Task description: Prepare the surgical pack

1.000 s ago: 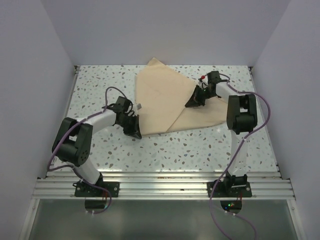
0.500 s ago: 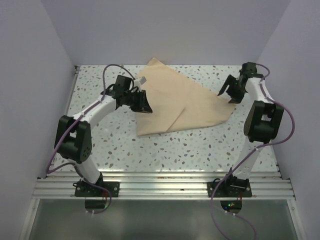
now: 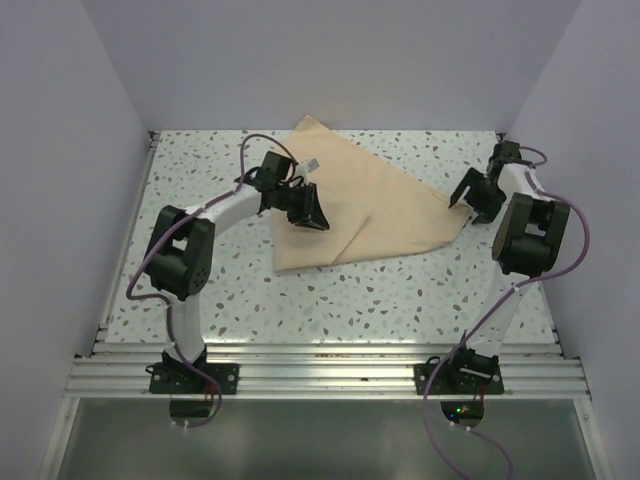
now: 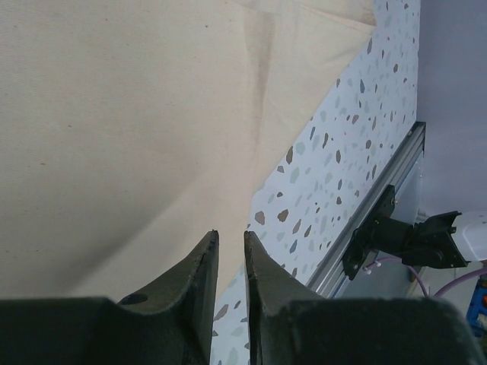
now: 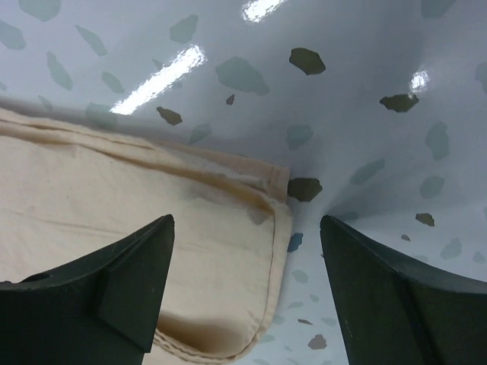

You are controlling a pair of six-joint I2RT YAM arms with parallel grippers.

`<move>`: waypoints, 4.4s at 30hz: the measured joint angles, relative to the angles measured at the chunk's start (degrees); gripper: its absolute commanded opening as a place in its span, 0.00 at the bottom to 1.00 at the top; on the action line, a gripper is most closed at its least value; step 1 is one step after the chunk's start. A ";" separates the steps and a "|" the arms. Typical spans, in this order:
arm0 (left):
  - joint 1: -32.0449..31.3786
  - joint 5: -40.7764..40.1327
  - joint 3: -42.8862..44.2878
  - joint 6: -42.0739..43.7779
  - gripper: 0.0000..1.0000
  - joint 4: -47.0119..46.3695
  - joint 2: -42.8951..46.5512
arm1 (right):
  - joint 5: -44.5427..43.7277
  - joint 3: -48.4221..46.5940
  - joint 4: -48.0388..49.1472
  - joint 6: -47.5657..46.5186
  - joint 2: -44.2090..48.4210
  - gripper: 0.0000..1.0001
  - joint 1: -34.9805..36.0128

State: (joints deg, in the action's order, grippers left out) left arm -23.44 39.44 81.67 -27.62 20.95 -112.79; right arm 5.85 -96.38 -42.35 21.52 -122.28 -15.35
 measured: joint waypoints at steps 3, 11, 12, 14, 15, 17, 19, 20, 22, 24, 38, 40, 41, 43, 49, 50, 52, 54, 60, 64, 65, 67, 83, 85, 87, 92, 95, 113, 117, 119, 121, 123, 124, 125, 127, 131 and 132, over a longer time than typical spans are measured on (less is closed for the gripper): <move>-0.72 0.24 0.00 -0.37 0.23 -0.17 -0.24 | 1.18 -0.31 0.96 -0.90 -2.03 0.78 -0.22; -0.85 0.22 1.01 -0.42 0.23 0.09 -1.22 | 5.66 -2.16 4.24 -4.11 -4.00 0.63 -0.83; -0.85 0.22 1.22 -0.42 0.23 0.11 -1.44 | 5.92 -2.34 4.35 -4.48 -4.11 0.62 -0.85; -0.85 0.22 1.77 -0.46 0.23 0.13 -2.05 | 6.10 -2.36 4.48 -4.96 -4.13 0.61 -0.87; -0.85 0.22 2.03 -0.46 0.23 0.17 -2.34 | 6.14 -2.29 4.57 -5.16 -4.15 0.59 -0.87; -0.85 0.22 2.69 -0.46 0.23 0.35 -2.97 | 6.19 -2.05 4.90 -5.60 -4.15 0.54 -0.87; -0.85 0.22 3.26 -0.46 0.23 0.52 -3.48 | 6.56 -1.79 5.44 -6.01 -4.15 0.49 -0.90; -0.85 0.22 3.43 -0.48 0.23 0.52 -3.58 | 6.75 -1.68 5.68 -6.10 -4.15 0.45 -0.90; -0.85 0.22 3.54 -0.48 0.23 0.55 -3.65 | 7.26 -1.60 6.01 -6.36 -4.22 0.33 -0.90; -0.85 0.22 3.72 -0.46 0.23 0.61 -3.67 | 7.85 -1.57 6.10 -6.47 -4.50 0.27 -0.87; 2.16 -4.83 4.00 -0.26 0.22 4.42 -3.52 | 10.16 0.07 4.55 -1.90 -1.42 0.00 1.16; 3.98 -6.60 3.98 -0.09 0.22 5.77 -3.10 | 10.16 0.07 3.43 -0.74 0.72 0.00 2.67; 5.09 -7.50 3.93 0.20 0.22 6.45 -2.69 | 10.19 0.04 2.89 -0.09 2.05 0.00 3.61; 7.34 -9.31 3.52 0.68 0.22 7.58 -1.38 | 10.19 -0.44 2.01 0.98 4.31 0.00 5.77; 12.79 -12.39 -0.79 2.36 0.22 8.50 3.26 | 10.60 -10.19 -1.07 4.28 6.95 0.00 17.70; 13.09 -12.66 -1.44 2.73 0.22 8.57 3.48 | 10.78 -12.11 -1.36 4.70 6.95 0.00 20.06; 13.22 -12.68 -2.97 3.19 0.22 8.39 3.54 | 11.37 -16.20 -2.43 5.51 6.95 0.00 24.63; 13.11 -12.59 -4.85 3.17 0.22 8.22 3.54 | 11.87 -20.06 -3.45 6.14 6.86 0.00 29.35; 12.85 -12.52 -8.09 3.13 0.22 7.39 3.54 | 13.05 -28.46 -5.33 6.54 3.91 0.00 41.29; 12.85 -12.17 -8.11 2.75 0.22 6.12 3.52 | 13.68 -28.79 -6.12 6.82 0.63 0.00 46.49; 12.85 -12.09 -8.17 2.64 0.22 5.73 3.52 | 13.90 -28.83 -6.38 6.88 -0.37 0.00 47.41; 12.85 -11.74 -8.33 2.27 0.22 4.96 3.52 | 14.47 -29.07 -6.80 6.97 -2.25 0.00 48.59; 12.85 -12.46 -11.26 0.17 0.22 3.30 3.61 | 14.69 -29.44 -3.58 13.00 -5.92 0.00 49.81; 12.85 -12.68 -12.11 0.11 0.22 3.08 3.67 | 14.67 -29.44 -2.16 15.10 -5.97 0.00 49.79; 12.85 -12.81 -12.94 0.07 0.22 2.93 3.74 | 14.67 -29.44 -0.37 17.05 -5.97 0.00 49.79; 12.85 -13.51 -14.19 -0.35 0.23 2.78 4.37 | 14.78 -29.44 2.23 20.37 -6.58 0.00 49.81; 12.85 -13.81 -14.75 -0.46 0.23 2.64 5.09 | 14.78 -28.68 3.87 21.68 -7.54 0.00 49.99; 12.85 -15.39 -14.93 -1.29 0.28 3.98 7.52 | 14.64 -26.97 8.85 26.08 -11.54 0.00 52.54; 12.85 -17.16 -14.36 -0.72 0.30 6.25 9.01 | 14.62 -26.99 9.03 25.92 -12.41 0.00 52.59; 12.87 -18.16 -13.62 -0.28 0.31 7.78 9.31 | 14.62 -27.15 9.03 25.64 -12.92 0.00 52.61; 12.94 -19.23 -12.90 0.00 0.32 8.98 9.77 | 14.60 -27.65 9.03 25.27 -13.70 0.01 52.63; 13.14 -20.24 -12.37 0.33 0.33 10.14 10.51 | 14.58 -27.91 9.01 24.85 -14.43 0.04 52.68; 13.31 -20.48 -12.20 0.46 0.34 10.49 10.95 | 14.56 -27.93 8.96 24.63 -14.75 0.13 52.70; 13.51 -20.65 -12.02 0.70 0.34 10.82 11.26 | 14.56 -28.15 8.92 24.41 -15.10 0.21 52.74; 13.99 -20.79 -11.63 0.92 0.34 11.19 11.45 | 14.58 -28.83 8.46 23.87 -15.85 0.30 52.83; 14.80 -21.00 -11.52 1.49 0.34 11.69 11.45 | 14.32 -31.71 6.36 21.73 -17.31 0.49 52.96; 15.08 -21.07 -11.47 1.70 0.35 11.80 11.45 | 14.16 -32.30 5.49 21.07 -17.40 0.54 52.94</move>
State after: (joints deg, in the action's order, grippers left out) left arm -8.36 18.37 70.19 -25.91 32.75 -101.34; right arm 20.01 -128.68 -36.86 42.59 -139.68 37.58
